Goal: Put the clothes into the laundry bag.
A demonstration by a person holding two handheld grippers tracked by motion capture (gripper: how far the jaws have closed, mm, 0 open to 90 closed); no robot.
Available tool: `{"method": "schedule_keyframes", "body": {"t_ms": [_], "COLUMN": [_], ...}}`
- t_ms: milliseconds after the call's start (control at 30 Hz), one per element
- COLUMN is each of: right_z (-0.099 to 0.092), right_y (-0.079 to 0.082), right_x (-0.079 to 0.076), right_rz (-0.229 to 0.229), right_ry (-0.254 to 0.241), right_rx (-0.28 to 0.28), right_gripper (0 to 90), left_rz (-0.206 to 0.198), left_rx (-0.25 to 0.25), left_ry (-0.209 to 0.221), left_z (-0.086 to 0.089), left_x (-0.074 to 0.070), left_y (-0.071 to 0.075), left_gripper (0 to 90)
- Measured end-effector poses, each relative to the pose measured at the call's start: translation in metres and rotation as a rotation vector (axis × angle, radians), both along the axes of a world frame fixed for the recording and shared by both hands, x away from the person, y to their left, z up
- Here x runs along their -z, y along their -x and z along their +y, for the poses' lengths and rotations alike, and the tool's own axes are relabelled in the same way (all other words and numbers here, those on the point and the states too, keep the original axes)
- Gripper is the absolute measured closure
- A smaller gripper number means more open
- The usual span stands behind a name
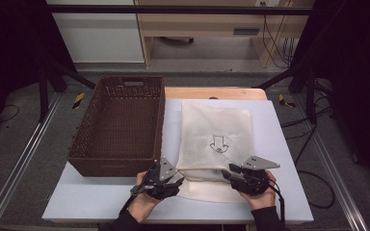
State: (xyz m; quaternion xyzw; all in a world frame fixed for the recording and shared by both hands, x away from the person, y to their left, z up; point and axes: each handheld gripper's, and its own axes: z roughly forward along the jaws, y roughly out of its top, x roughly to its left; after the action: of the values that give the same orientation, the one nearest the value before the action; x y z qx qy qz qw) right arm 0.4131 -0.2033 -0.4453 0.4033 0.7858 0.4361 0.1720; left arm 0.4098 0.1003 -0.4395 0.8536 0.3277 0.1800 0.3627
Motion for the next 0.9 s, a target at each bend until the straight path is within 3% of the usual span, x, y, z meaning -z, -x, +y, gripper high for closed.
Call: {"method": "schedule_keyframes", "body": {"t_ms": [100, 167, 233, 333, 433, 500, 600, 667, 800, 900], "right_z": [0.004, 0.006, 0.006, -0.003, -0.020, -0.033, -0.049, -0.054, -0.056, -0.061], "right_y": [-0.001, -0.002, 0.000, 0.006, 0.014, 0.017, 0.018, 0.015, 0.007, 0.004], "right_x": [0.008, 0.013, 0.014, 0.009, 0.008, 0.009, 0.016, 0.022, 0.031, 0.032], "right_rz": [0.035, 0.046, 0.036, 0.011, -0.004, -0.008, 0.032, 0.067, 0.148, 0.145], "right_ry": [0.026, 0.057, 0.059, 0.031, 0.034, 0.073, 0.087, 0.125, 0.161, 0.156], "right_rx": [0.008, 0.008, 0.011, 0.041, 0.117, 0.184, 0.257, 0.284, 0.299, 0.308], "right_gripper": [51.1, 49.0, 46.7, 40.6, 36.6, 36.1, 37.6, 38.6, 39.2, 39.9], "left_rz": [0.055, 0.084, 0.076, 0.064, 0.069, 0.068, 0.075, 0.079, 0.073, 0.073], "left_rx": [0.004, 0.023, 0.016, 0.025, 0.043, 0.046, 0.041, 0.036, 0.036, 0.040], "left_ry": [0.066, 0.062, 0.084, 0.069, 0.051, 0.039, 0.035, 0.034, 0.041, 0.049], "left_z": [0.009, 0.010, 0.013, 0.012, 0.011, 0.010, 0.009, 0.010, 0.011, 0.012], "left_x": [0.015, 0.022, 0.024, 0.027, 0.031, 0.031, 0.032, 0.031, 0.031, 0.031], "left_y": [-0.003, -0.005, -0.006, -0.006, -0.006, -0.007, -0.007, -0.007, -0.005, -0.004], "left_gripper": [48.4, 49.6, 52.3, 58.8, 68.6, 72.8, 79.4, 81.0, 81.5, 81.1]}}
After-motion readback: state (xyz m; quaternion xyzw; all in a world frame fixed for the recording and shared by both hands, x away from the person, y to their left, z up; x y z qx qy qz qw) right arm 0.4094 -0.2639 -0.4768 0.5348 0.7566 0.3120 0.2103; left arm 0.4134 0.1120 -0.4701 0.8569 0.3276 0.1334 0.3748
